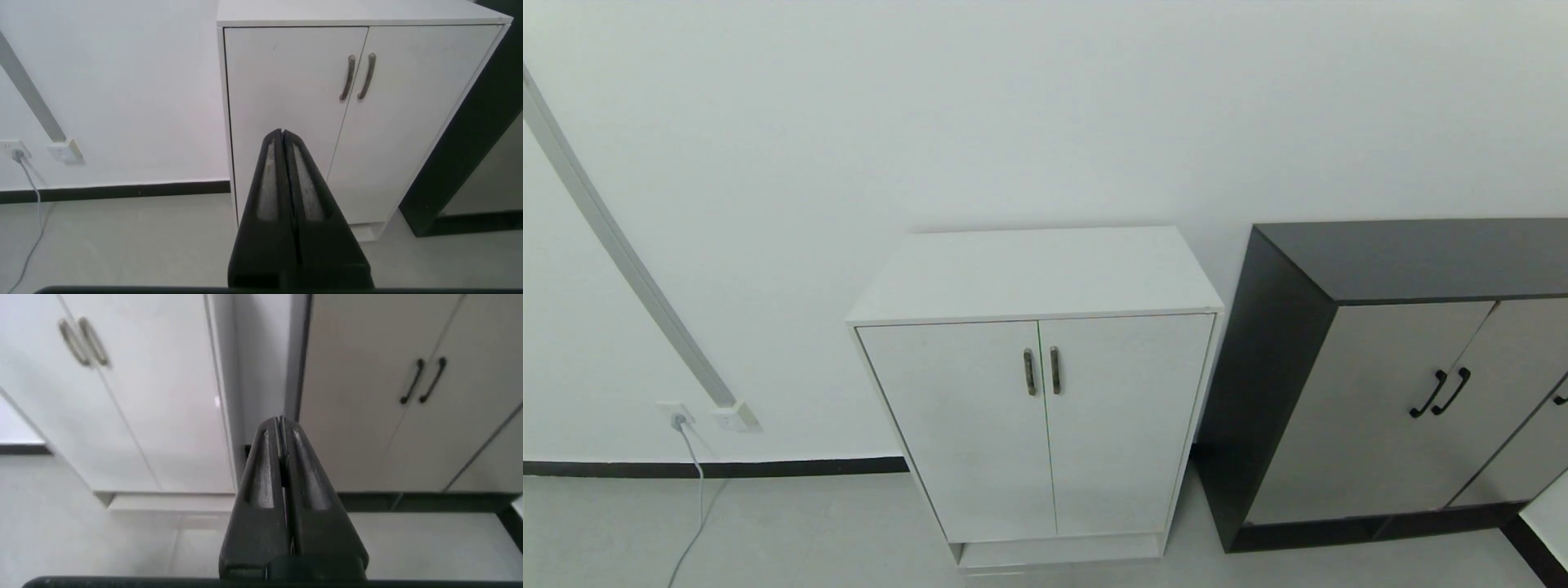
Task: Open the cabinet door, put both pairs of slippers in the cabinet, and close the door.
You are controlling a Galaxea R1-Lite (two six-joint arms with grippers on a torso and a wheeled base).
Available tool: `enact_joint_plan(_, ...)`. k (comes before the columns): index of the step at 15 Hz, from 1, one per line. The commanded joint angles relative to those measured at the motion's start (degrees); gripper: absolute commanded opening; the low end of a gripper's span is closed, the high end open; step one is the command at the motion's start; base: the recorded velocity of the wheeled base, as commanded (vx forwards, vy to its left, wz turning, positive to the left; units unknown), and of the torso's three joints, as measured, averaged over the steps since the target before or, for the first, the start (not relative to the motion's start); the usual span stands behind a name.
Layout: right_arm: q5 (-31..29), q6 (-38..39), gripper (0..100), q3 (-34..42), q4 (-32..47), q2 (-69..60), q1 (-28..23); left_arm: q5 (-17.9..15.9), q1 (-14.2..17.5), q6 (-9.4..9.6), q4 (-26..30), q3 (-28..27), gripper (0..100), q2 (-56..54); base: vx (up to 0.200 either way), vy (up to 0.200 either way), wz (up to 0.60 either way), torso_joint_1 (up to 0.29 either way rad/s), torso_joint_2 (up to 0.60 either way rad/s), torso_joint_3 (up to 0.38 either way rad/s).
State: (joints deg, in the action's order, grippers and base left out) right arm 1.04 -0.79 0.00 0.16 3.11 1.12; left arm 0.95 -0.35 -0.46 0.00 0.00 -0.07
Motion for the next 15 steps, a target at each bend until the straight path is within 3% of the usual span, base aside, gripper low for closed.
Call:
enact_joint_plan(1, -0.3, 0.3, 0, 0.0, 0.0, -3.1, -1.3, 0.0, 0.0, 0.02, 0.0, 0.0, 0, 0.1, 0.000, 0.000, 0.00, 0.000, 0.00, 0.000)
enact_joint_plan(5, 0.1, 4.0, 0, 0.0, -0.4, -3.1, -1.1, 0.1, 0.0, 0.02, 0.0, 0.0, 0, 0.1, 0.000, 0.000, 0.00, 0.000, 0.00, 0.000)
enact_joint_plan(12, 2.7, 3.3, 0, 0.0, -0.3, -3.1, -1.1, 0.0, 0.0, -0.06, 0.0, 0.0, 0, 0.1, 0.000, 0.000, 0.00, 0.000, 0.00, 0.000)
enact_joint_plan(15, -3.6, 4.7, 0, 0.0, -0.6, -3.1, -1.2, 0.0, 0.0, -0.06, 0.0, 0.0, 0, 0.1, 0.000, 0.000, 0.00, 0.000, 0.00, 0.000)
